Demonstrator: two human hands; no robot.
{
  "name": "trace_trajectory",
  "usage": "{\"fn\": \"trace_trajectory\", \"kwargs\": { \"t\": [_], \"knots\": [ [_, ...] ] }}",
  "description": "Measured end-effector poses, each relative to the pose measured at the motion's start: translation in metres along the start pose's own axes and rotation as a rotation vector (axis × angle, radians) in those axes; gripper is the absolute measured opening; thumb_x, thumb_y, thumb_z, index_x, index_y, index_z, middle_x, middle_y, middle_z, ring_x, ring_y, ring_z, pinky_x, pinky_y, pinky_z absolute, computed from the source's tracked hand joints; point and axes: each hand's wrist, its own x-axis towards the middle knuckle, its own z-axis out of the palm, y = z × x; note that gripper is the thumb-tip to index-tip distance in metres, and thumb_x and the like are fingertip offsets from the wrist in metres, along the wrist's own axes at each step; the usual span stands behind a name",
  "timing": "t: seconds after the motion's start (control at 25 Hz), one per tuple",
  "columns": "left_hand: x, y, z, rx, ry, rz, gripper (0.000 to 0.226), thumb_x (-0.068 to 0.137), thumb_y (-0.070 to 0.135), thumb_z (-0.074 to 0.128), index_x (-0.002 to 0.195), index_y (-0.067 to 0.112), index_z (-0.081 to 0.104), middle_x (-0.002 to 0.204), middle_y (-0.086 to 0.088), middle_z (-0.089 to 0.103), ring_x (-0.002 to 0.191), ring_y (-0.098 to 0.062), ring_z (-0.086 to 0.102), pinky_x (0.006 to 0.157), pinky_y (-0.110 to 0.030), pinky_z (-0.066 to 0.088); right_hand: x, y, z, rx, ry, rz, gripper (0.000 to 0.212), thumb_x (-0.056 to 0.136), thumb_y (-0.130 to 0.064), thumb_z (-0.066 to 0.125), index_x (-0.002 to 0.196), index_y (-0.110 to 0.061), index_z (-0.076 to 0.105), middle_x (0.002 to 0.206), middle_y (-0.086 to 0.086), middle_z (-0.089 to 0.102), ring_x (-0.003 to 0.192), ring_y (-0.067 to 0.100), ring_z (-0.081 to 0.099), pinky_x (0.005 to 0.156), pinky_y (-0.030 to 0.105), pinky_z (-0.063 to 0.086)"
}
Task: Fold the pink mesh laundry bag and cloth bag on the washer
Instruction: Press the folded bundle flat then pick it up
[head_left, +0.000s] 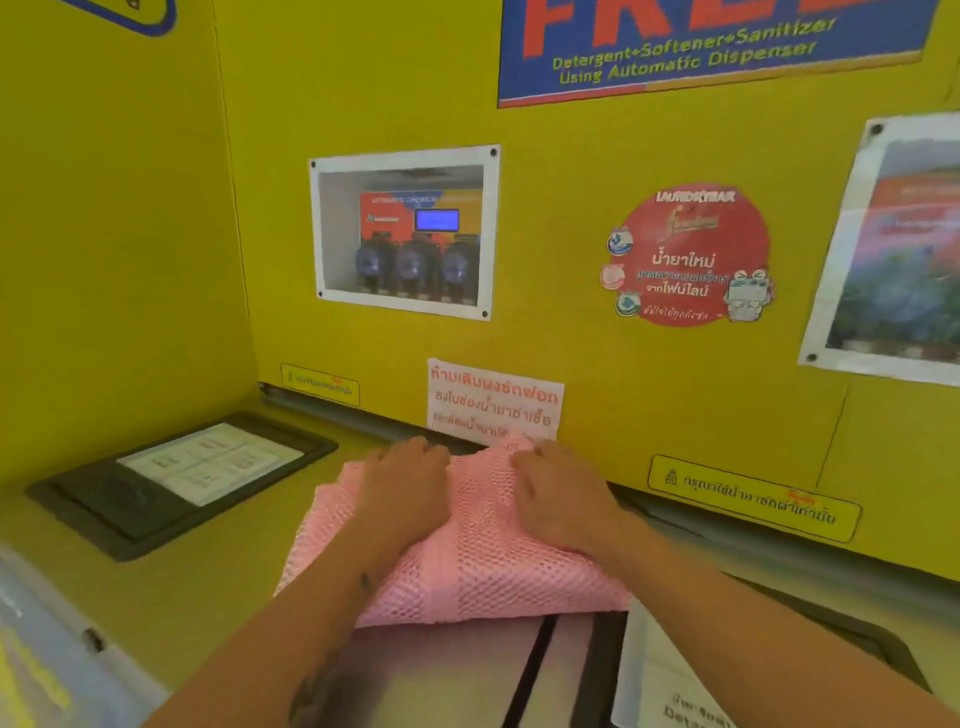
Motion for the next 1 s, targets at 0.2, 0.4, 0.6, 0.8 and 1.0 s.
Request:
{"fn": "trace_trajectory", "kwargs": {
  "t": [0.2, 0.4, 0.6, 0.8, 1.0],
  "knots": [
    [0.005, -0.023, 0.005, -0.495, -0.297, -0.041, 0.035, 0.096, 0.034, 0.039, 0.119, 0.026, 0.065, 0.129, 0.0, 0.061, 0.112, -0.02, 0.055, 0.099, -0.036, 0.043, -0.001, 0.006, 0.003, 0.148, -0.389, -0.016, 0.046, 0.099, -0.034, 0.038, 0.14, -0.02, 0.052, 0.145, 0.006, 0.051, 0.129, 0.024, 0.047, 0.11, 0.036, 0.036],
    [-0.027, -0.04, -0.034, -0.513, -0.051, 0.008, 0.033, 0.095, 0.027, 0.053, 0.128, 0.029, 0.058, 0.13, 0.006, 0.058, 0.116, -0.014, 0.053, 0.104, -0.035, 0.042, -0.004, -0.001, -0.006, 0.128, -0.361, -0.032, 0.044, 0.096, -0.035, 0.041, 0.135, -0.021, 0.056, 0.139, 0.007, 0.056, 0.122, 0.023, 0.053, 0.107, 0.039, 0.041],
    [-0.097, -0.041, -0.064, -0.614, -0.025, 0.039, 0.04, 0.089, 0.049, 0.052, 0.129, 0.041, 0.051, 0.13, 0.015, 0.053, 0.119, -0.008, 0.047, 0.105, -0.036, 0.039, -0.017, -0.012, -0.031, -0.056, -0.558, 0.008, 0.058, 0.094, -0.049, 0.041, 0.144, -0.019, 0.045, 0.15, 0.004, 0.047, 0.129, 0.022, 0.049, 0.107, 0.037, 0.041],
    [-0.121, -0.063, -0.058, -0.354, -0.309, 0.108, 0.037, 0.092, 0.044, 0.051, 0.129, 0.049, 0.051, 0.147, 0.019, 0.035, 0.143, -0.006, 0.019, 0.117, -0.058, -0.001, -0.033, -0.031, -0.067, -0.109, -0.755, 0.13, 0.054, 0.091, -0.055, 0.051, 0.124, -0.014, 0.058, 0.119, 0.006, 0.066, 0.09, 0.021, 0.07, 0.072, 0.035, 0.062],
    [-0.122, -0.075, -0.059, -0.457, 0.026, -0.133, 0.035, 0.091, 0.024, 0.052, 0.122, 0.037, 0.061, 0.141, 0.0, 0.045, 0.132, -0.024, 0.04, 0.11, -0.042, 0.033, -0.011, -0.038, -0.035, 0.079, -0.189, 0.068, 0.075, 0.081, -0.065, 0.051, 0.147, -0.032, 0.036, 0.152, 0.006, 0.037, 0.136, 0.032, 0.04, 0.107, 0.048, 0.042]
  ]
}}
